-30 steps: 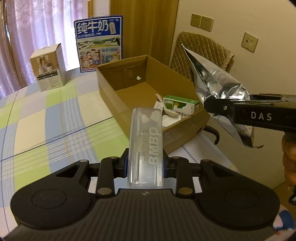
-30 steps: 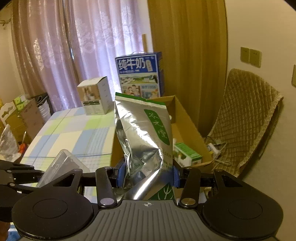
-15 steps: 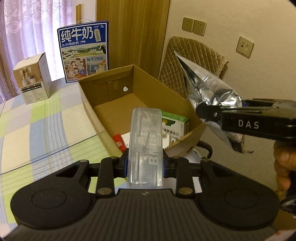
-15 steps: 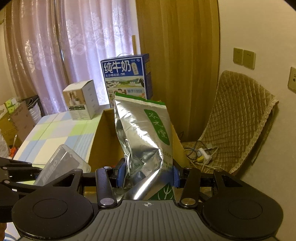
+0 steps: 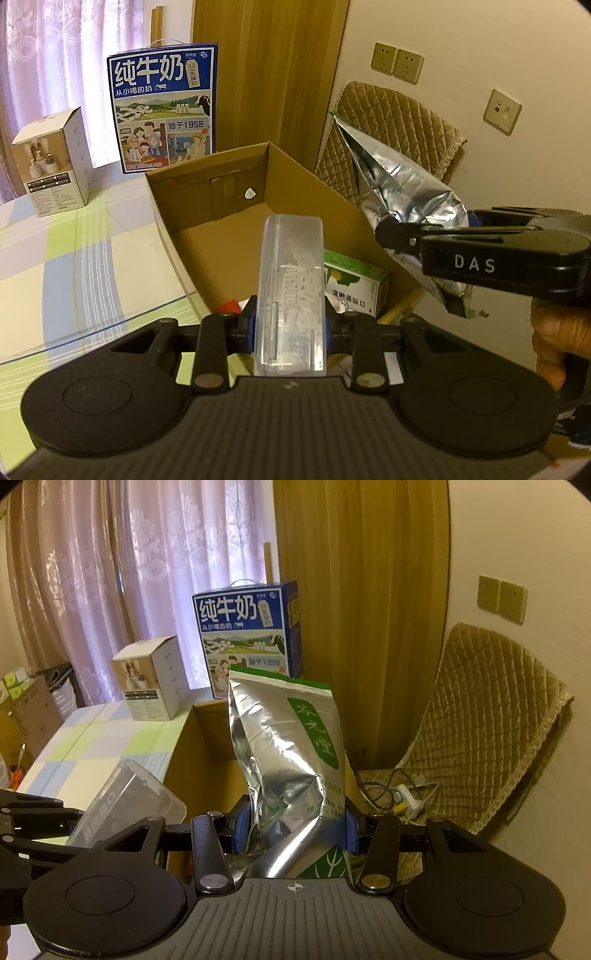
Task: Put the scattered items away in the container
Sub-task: 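Lift and carry the clear box with the left tool while the right tool carries the pouch, then open the left tool to drop the clear box into the cardboard box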
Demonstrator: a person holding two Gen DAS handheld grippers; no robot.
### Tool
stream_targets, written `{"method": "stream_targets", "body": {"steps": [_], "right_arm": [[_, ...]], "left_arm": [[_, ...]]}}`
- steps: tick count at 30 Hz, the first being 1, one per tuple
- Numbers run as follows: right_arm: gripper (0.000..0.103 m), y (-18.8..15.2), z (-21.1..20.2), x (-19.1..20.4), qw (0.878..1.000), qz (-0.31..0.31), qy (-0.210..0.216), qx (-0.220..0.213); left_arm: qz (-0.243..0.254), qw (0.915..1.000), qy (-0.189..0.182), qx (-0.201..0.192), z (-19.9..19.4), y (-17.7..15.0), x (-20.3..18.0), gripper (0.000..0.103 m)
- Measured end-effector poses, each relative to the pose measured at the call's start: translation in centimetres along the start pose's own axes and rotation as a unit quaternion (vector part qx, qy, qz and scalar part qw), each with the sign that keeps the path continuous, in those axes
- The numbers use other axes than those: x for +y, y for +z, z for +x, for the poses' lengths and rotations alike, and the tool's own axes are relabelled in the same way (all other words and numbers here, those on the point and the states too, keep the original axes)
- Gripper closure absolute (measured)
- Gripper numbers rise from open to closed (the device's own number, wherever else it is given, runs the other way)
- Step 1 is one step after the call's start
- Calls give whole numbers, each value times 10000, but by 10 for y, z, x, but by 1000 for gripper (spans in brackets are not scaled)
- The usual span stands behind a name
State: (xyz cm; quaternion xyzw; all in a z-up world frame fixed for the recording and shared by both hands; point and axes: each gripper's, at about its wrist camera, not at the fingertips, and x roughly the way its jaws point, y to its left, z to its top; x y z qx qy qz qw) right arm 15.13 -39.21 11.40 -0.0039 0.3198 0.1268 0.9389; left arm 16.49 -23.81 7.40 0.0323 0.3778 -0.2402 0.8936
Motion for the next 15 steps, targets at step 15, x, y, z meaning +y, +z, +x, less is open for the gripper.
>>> {"method": "stream_targets", "body": {"steps": [15], "right_arm": [[57, 16, 50, -10, 9998, -131, -94, 143]], "left_arm": [[7, 10000, 95, 26, 51, 26, 15, 77]]}}
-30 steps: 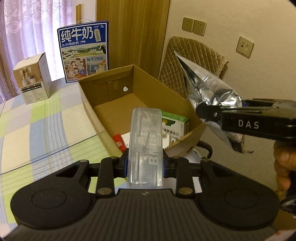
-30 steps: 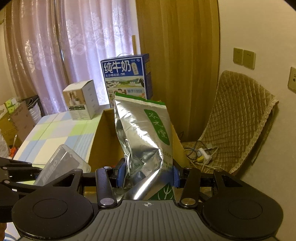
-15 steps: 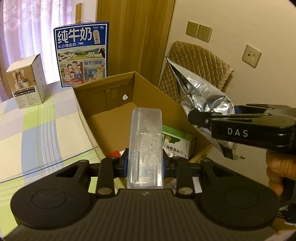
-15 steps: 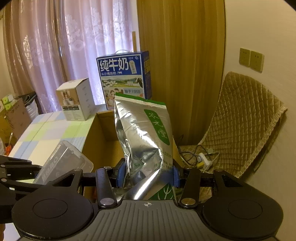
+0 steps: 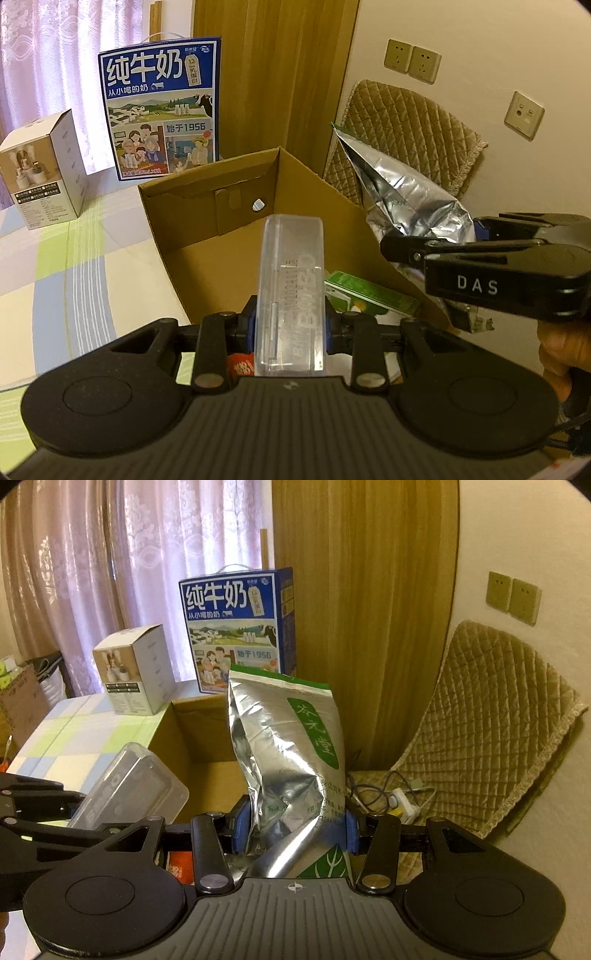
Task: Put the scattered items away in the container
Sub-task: 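Open the left tool to drop the clear box into the cardboard box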
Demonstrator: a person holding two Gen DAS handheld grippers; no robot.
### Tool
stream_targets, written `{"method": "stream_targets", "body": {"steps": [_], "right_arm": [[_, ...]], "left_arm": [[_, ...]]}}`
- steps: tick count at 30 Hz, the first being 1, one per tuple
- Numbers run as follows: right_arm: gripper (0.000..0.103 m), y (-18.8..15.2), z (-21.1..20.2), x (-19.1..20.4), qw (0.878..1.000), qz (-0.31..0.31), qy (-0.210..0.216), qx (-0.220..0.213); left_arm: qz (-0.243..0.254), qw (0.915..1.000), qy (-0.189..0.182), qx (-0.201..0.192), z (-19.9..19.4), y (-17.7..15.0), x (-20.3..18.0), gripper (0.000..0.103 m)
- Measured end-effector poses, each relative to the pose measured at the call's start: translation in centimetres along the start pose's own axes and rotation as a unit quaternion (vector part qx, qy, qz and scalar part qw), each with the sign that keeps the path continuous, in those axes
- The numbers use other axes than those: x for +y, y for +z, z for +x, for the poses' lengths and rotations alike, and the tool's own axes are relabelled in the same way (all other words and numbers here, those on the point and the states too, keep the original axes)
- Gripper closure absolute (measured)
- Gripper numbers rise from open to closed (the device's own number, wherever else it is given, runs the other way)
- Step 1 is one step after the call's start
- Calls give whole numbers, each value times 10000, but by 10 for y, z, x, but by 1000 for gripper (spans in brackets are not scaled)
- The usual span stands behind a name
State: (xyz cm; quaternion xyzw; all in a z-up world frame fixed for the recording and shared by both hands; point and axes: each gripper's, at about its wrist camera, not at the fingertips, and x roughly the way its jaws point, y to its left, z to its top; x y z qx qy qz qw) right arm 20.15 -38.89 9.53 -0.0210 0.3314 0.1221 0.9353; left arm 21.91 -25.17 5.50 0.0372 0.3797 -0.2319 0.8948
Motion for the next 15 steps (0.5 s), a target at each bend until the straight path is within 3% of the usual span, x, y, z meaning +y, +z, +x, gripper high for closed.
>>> {"method": "stream_targets", "body": {"steps": [15], "right_arm": [[57, 4, 31, 1, 9998, -89, -56, 149]], "left_arm": [[-51, 9999, -40, 83, 39, 10, 13, 76]]}}
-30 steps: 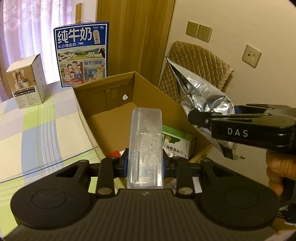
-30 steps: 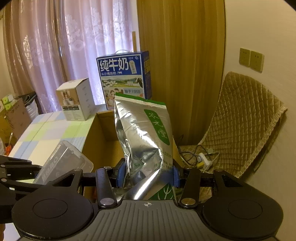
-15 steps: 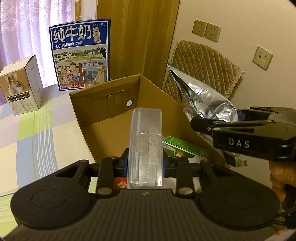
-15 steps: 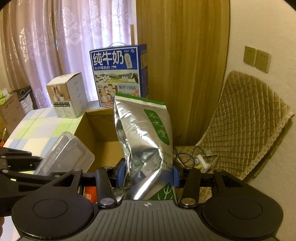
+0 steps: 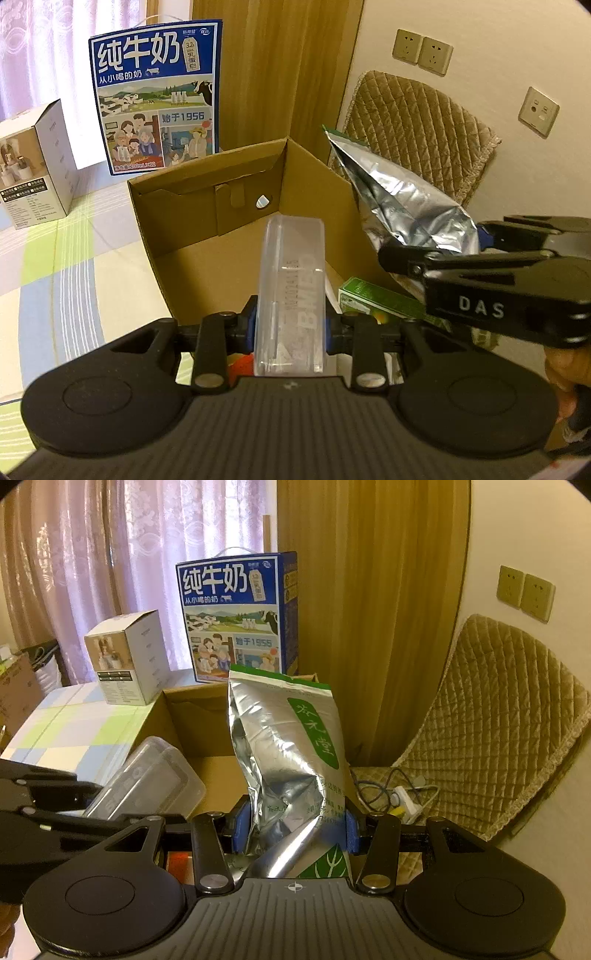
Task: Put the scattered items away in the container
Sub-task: 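Open the left tool to drop the clear box into the cardboard box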
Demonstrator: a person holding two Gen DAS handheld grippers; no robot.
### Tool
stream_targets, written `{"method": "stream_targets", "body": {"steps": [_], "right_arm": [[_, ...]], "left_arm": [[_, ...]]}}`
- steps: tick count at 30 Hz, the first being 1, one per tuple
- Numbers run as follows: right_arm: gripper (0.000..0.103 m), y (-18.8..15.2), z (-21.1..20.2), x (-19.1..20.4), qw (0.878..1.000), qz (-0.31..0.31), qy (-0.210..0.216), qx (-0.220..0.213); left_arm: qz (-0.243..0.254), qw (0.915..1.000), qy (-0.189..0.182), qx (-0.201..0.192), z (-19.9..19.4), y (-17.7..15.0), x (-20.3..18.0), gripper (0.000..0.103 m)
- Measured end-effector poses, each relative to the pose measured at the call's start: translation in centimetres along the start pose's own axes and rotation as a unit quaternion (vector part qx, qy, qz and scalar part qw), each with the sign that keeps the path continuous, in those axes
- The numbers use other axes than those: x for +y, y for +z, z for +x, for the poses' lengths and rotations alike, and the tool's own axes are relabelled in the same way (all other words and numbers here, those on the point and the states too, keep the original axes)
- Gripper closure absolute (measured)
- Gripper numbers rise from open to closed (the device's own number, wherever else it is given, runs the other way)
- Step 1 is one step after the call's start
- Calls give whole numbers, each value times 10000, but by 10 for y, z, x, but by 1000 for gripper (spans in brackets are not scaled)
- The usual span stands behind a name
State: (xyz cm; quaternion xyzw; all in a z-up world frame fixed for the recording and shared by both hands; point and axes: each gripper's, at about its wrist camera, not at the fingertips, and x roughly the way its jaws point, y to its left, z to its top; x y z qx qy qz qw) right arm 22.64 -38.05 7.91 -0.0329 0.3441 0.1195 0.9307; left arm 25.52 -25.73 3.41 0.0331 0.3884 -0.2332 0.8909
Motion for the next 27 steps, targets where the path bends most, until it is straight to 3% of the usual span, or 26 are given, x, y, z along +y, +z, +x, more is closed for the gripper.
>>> {"method": "stream_targets", "body": {"steps": [3, 27], "right_arm": [[57, -1, 0, -2, 10000, 5, -20, 7], [57, 4, 8, 11, 9999, -97, 99, 40]], "left_arm": [[28, 10000, 62, -42, 3, 2, 2, 63], [-128, 9996, 198, -165, -21, -11, 20, 60]]}}
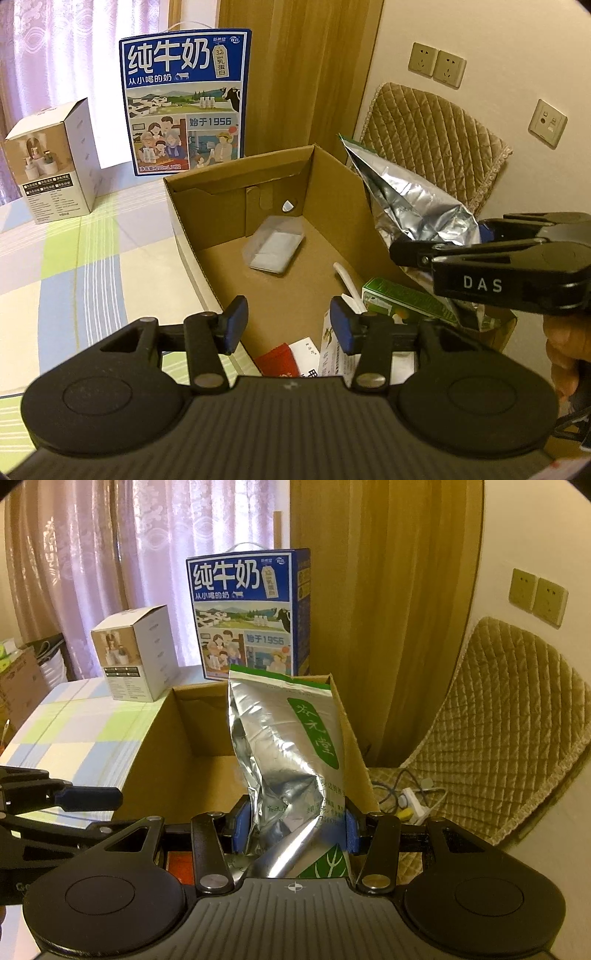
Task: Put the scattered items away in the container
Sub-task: 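Open the left tool to drop the clear box into the cardboard box, then open the right tool to drop the silver pouch into the cardboard box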
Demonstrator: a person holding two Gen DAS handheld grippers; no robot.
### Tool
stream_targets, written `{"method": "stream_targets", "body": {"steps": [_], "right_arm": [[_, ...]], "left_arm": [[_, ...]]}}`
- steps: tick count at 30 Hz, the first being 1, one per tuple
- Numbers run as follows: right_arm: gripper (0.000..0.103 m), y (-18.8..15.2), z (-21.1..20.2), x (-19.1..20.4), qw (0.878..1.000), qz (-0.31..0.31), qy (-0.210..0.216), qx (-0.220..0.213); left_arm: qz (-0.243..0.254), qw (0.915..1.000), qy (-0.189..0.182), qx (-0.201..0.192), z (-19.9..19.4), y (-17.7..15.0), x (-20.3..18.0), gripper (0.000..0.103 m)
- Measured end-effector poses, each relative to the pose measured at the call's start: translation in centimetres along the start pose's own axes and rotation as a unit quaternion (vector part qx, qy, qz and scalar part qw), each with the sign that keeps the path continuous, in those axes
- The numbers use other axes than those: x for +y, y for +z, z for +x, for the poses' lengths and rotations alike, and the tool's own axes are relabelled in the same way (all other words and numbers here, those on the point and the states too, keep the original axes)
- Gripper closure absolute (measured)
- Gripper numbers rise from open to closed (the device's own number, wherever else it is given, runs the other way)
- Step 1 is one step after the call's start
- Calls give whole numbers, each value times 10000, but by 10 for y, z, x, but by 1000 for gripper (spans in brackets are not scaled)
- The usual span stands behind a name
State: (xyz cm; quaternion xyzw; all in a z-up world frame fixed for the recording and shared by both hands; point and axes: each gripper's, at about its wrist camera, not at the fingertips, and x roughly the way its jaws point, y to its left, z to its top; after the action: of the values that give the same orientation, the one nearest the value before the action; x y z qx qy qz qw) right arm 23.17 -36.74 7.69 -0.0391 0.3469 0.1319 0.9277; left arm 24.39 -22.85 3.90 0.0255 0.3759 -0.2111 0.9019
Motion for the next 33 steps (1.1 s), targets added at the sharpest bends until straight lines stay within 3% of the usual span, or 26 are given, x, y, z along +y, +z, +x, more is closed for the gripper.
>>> {"method": "stream_targets", "body": {"steps": [33], "right_arm": [[56, 19, 40, 12, 9997, -38, 184, 151]], "left_arm": [[-110, 9999, 17, -54, -6, -3, 12, 53]]}}
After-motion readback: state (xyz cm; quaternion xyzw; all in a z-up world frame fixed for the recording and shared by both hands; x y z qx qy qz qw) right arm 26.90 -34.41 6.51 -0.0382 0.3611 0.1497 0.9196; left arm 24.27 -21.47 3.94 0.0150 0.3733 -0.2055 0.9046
